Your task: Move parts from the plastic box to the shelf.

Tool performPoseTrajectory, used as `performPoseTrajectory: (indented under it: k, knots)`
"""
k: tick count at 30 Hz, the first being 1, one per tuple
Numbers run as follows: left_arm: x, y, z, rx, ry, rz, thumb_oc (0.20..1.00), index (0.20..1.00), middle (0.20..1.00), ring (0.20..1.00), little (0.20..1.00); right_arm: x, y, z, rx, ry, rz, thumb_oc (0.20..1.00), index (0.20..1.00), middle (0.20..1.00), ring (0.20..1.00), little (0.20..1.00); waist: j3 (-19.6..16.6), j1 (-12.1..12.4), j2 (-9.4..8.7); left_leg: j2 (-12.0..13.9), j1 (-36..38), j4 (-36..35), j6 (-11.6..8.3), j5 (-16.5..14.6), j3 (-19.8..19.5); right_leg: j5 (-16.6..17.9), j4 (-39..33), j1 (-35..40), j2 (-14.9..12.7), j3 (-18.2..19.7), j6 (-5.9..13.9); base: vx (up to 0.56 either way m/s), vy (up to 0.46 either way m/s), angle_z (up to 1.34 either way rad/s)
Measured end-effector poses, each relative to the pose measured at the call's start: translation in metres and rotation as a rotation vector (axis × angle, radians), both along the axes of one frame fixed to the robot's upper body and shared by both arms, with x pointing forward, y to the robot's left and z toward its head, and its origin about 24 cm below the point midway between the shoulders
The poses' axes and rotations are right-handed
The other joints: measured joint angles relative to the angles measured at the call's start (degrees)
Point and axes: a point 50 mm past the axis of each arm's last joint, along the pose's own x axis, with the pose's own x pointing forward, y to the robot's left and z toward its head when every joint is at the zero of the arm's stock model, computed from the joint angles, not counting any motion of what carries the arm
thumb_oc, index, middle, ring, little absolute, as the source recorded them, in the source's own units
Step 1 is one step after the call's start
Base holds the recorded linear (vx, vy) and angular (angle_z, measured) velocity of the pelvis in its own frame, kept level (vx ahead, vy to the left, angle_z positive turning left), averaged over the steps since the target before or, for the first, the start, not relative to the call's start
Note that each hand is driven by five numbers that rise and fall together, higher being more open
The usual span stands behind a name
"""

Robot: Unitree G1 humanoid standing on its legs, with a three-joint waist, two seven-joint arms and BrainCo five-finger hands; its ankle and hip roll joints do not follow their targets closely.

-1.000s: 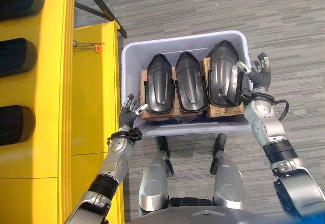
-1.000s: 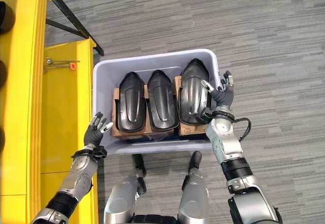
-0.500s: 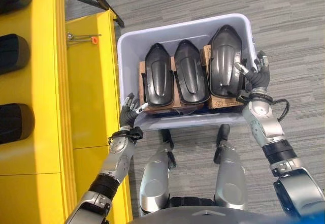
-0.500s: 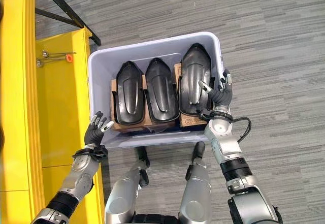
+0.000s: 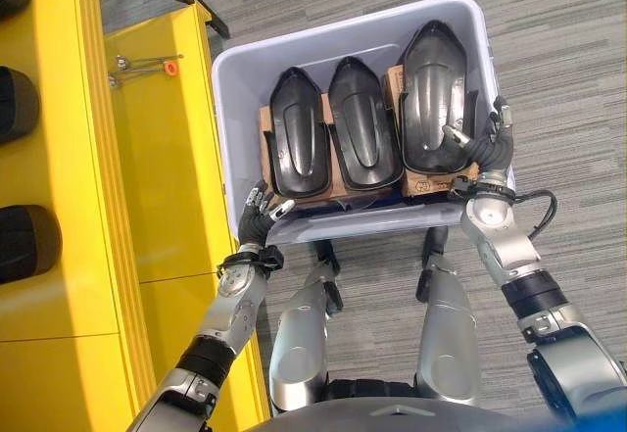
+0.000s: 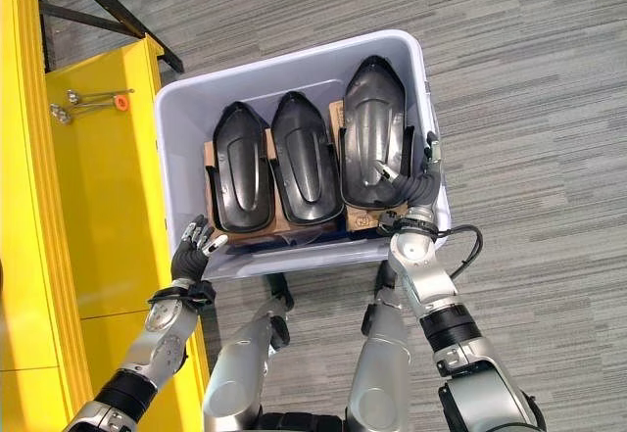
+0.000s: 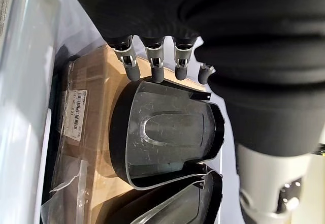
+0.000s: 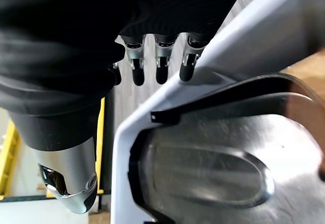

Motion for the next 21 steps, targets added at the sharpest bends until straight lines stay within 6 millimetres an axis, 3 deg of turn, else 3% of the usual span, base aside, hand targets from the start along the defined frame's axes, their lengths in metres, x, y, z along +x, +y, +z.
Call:
performPoseTrajectory:
  k: [6,16,21]
  knots:
    - [-0.001,-0.007,-0.003,-0.022,0.012,0.003,1.0,1.0,1.0,1.0,1.0,0.004,-0.001,0.005,-0.043,-0.026,-0.054,1.0,1.0,1.0,1.0,1.0,0.01,0.25,0.11,-0.04,-2.76,0.19,0.22,0.22,0.09,0.31,0.35,-2.95,0.0,0.29,-0.11,0.01,-0.001,0.0]
    - [-0.002,-0.012,-0.004,-0.02,0.01,-0.03,1.0,1.0,1.0,1.0,1.0,0.007,-0.008,-0.006,-0.077,0.011,-0.096,1.0,1.0,1.0,1.0,1.0,0.01,1.31,0.12,-0.11,-2.67,0.55,0.33,0.31,-0.19,0.21,0.86,-2.8,-0.22,0.25,-0.22,0.01,-0.005,0.0]
    - [-0.003,-0.012,-0.007,-0.052,0.023,-0.024,1.0,1.0,1.0,1.0,1.0,0.01,-0.009,0.007,-0.185,-0.047,-0.107,1.0,1.0,1.0,1.0,1.0,-0.03,1.23,0.23,-0.12,-3.16,1.09,0.37,0.32,-0.2,0.22,0.93,-3.18,-0.37,0.25,-0.22,0.0,0.0,0.0]
